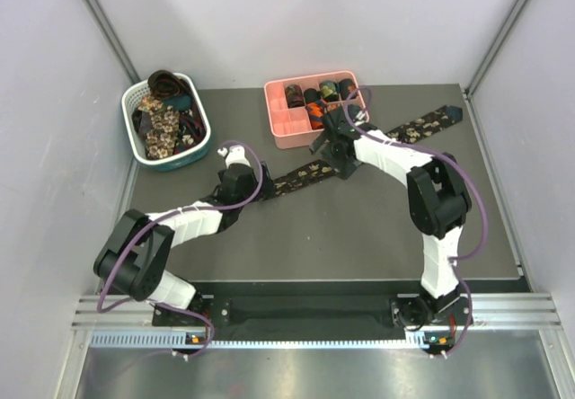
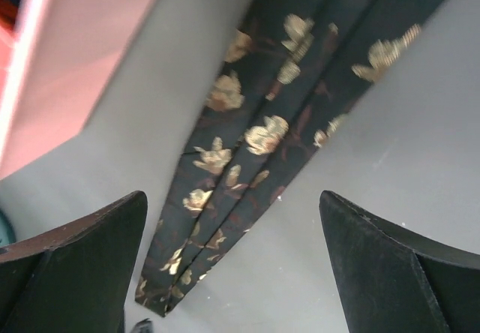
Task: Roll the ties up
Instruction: Flatten the tie
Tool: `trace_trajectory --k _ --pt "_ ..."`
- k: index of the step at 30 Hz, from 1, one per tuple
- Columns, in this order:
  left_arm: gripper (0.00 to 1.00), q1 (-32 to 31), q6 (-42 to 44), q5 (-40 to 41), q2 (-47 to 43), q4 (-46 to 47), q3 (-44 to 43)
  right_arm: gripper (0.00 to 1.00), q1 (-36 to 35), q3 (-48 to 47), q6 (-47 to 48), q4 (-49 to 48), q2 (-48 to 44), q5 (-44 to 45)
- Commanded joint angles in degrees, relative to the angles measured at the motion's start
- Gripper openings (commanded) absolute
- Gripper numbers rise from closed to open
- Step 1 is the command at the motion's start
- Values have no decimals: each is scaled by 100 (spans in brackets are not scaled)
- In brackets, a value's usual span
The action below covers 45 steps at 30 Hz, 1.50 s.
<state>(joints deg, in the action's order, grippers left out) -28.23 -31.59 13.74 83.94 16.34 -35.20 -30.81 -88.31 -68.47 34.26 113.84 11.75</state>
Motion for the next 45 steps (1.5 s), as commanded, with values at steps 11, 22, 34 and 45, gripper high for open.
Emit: trace_trajectory --k 11,22,34,45 --pt "72 28 -75 -257 412 -122 -321 98 -356 -835 -1257 643 673 311" --pt "40 28 -31 -521 465 -78 -268 86 -321 -1979 -2012 2014 1667 65" --pt "36 19 66 -679 316 45 -171 50 -198 -2252 -1872 2752 2230 -314" --pt "39 19 48 -513 202 1 -136 27 -347 -1602 -1618 2524 1361 643"
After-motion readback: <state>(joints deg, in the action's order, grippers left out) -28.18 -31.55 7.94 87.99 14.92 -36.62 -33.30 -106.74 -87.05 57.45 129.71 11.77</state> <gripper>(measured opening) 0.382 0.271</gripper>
